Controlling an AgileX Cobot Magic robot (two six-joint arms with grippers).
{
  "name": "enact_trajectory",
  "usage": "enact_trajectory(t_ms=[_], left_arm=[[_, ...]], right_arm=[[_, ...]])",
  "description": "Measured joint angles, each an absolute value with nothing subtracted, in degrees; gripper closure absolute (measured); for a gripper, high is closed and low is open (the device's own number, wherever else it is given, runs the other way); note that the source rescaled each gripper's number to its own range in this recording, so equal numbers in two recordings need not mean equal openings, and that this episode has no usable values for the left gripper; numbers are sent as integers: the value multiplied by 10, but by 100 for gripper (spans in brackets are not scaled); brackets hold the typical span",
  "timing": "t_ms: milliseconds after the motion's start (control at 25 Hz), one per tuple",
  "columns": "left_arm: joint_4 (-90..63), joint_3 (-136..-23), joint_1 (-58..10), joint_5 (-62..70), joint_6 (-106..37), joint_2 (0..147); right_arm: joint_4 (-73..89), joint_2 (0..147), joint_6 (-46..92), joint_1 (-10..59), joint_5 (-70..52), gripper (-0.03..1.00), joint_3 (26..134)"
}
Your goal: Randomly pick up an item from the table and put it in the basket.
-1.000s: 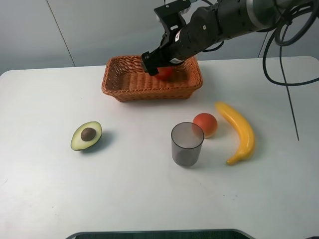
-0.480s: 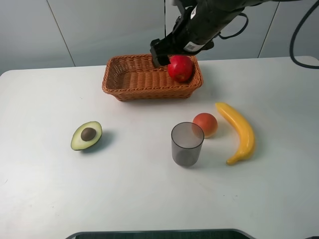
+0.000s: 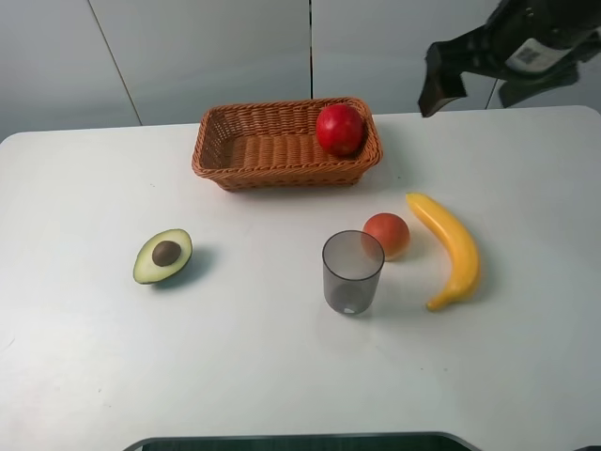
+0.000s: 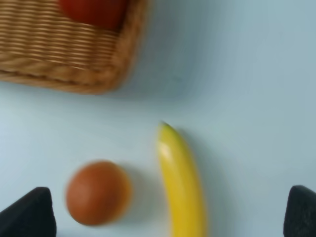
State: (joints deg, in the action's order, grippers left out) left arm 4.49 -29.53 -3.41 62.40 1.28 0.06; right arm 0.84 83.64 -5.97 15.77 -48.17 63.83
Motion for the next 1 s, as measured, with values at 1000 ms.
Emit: enact_trajectory(t_ms=[1000], left_arm=[[45, -295, -34, 624, 13, 1]], right_arm=[[-10, 282, -55, 107, -583, -3, 413]])
